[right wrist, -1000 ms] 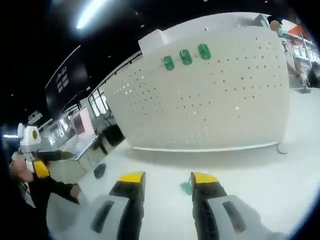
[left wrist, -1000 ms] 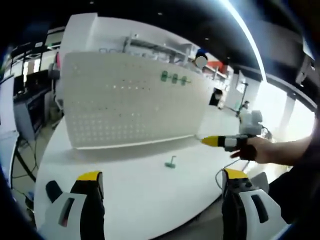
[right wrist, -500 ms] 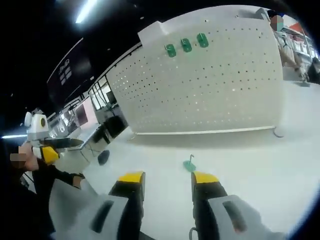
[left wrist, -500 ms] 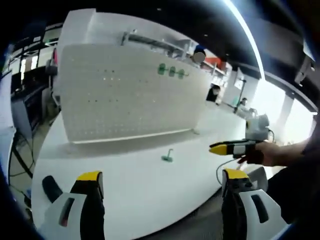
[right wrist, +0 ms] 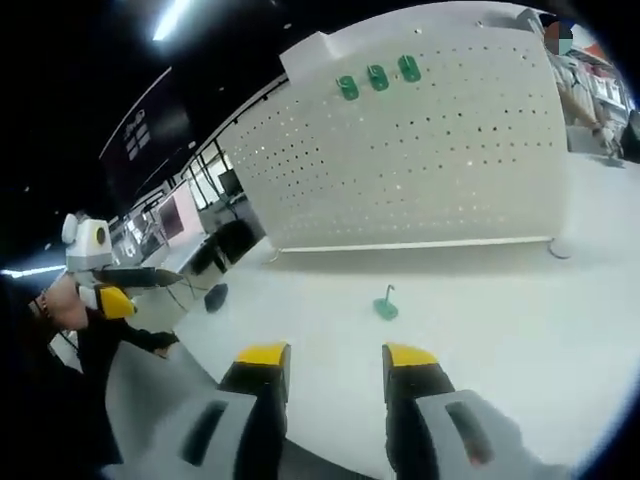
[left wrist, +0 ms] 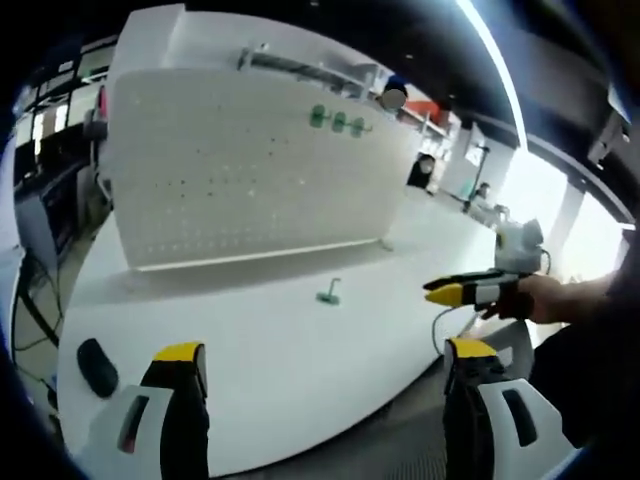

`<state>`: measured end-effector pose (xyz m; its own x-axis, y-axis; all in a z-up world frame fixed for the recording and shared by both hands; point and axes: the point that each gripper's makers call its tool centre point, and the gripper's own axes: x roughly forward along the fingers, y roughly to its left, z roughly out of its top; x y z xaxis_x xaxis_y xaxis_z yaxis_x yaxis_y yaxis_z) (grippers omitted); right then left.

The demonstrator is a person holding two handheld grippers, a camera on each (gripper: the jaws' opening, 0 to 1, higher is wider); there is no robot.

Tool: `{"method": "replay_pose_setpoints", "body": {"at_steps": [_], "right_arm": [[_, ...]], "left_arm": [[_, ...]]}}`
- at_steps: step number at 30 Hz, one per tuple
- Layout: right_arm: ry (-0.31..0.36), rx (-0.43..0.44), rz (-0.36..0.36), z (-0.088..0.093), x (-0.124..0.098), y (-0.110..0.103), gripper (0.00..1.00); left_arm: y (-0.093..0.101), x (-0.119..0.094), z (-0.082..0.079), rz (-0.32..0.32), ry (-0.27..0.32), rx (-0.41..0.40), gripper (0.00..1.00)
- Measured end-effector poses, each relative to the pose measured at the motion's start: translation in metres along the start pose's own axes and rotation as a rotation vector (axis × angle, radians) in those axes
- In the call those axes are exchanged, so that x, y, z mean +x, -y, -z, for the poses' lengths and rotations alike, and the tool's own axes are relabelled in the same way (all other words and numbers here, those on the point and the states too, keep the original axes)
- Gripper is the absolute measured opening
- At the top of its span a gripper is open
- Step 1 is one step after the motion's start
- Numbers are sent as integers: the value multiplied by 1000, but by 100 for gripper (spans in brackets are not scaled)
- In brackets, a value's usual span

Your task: Insert the hook assembly into the mounting plate slot until the hook locks in place.

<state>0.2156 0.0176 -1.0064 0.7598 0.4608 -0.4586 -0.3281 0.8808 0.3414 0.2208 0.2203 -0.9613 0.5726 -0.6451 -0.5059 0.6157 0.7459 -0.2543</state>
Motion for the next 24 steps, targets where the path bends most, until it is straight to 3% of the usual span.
{"method": "replay_pose_setpoints", "body": {"at_steps": [8,13,24], "right_arm": [[-27,-10,-24,3,3,-4,34],[-31,-1,-18,0,13,6,33],[-61,-10,-9,1,63,20,32]], "left_arm": [[-3,0,9,-13,-17,-35,100],[-9,0,10,-23,-20,-48,100],[-17,10,11,-16,-36,-86,98]]}}
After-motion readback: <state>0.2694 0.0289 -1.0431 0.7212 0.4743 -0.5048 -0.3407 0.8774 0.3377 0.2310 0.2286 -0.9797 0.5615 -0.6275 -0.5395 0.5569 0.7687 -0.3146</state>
